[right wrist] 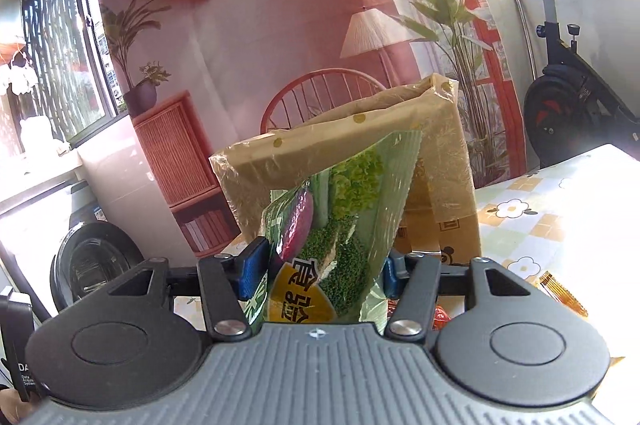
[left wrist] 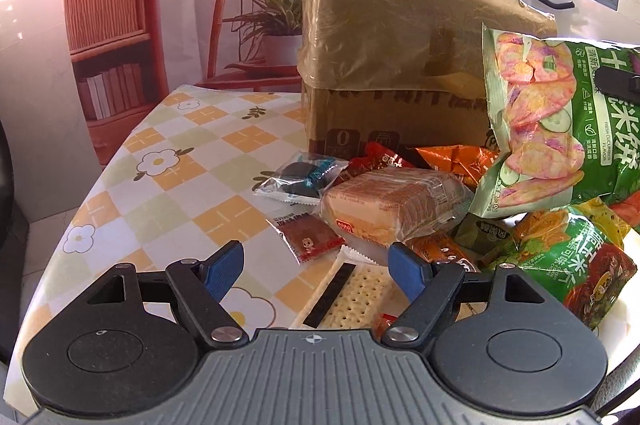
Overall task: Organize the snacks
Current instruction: 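Grasp the green vegetable snack bag with right gripper while left grasps the cracker packet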
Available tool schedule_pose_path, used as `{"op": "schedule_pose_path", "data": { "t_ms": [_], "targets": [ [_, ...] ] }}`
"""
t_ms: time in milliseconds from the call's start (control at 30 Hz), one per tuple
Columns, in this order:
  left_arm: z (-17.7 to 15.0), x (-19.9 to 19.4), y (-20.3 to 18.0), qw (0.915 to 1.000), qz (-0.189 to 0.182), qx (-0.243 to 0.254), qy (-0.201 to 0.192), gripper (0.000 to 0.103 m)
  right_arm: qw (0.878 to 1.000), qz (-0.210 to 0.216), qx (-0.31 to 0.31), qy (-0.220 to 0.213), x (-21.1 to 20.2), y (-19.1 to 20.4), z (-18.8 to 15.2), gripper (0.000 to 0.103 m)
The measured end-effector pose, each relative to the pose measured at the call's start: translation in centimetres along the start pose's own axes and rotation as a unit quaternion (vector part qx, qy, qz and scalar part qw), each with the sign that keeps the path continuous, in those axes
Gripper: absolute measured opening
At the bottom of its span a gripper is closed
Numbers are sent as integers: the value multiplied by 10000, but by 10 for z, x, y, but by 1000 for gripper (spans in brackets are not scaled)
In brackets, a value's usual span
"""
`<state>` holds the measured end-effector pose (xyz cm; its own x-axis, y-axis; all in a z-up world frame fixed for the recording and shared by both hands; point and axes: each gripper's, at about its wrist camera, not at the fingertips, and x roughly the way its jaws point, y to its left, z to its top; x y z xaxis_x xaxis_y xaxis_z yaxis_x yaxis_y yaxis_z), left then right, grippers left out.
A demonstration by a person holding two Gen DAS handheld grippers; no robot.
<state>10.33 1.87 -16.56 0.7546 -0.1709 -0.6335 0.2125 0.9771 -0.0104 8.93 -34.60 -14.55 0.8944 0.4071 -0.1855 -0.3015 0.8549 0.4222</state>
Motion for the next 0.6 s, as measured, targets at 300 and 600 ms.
{"op": "schedule_pose_path", "data": {
  "t_ms": [300, 600],
  "targets": [
    [-3, 47, -12, 9980, -170, 329, 509, 61, 9999, 23, 41, 90, -1, -4, -4, 57],
    [-8, 36, -10, 9980, -261, 303, 485, 56, 9999, 62, 41, 104, 2, -8, -3, 57]
  ]
}}
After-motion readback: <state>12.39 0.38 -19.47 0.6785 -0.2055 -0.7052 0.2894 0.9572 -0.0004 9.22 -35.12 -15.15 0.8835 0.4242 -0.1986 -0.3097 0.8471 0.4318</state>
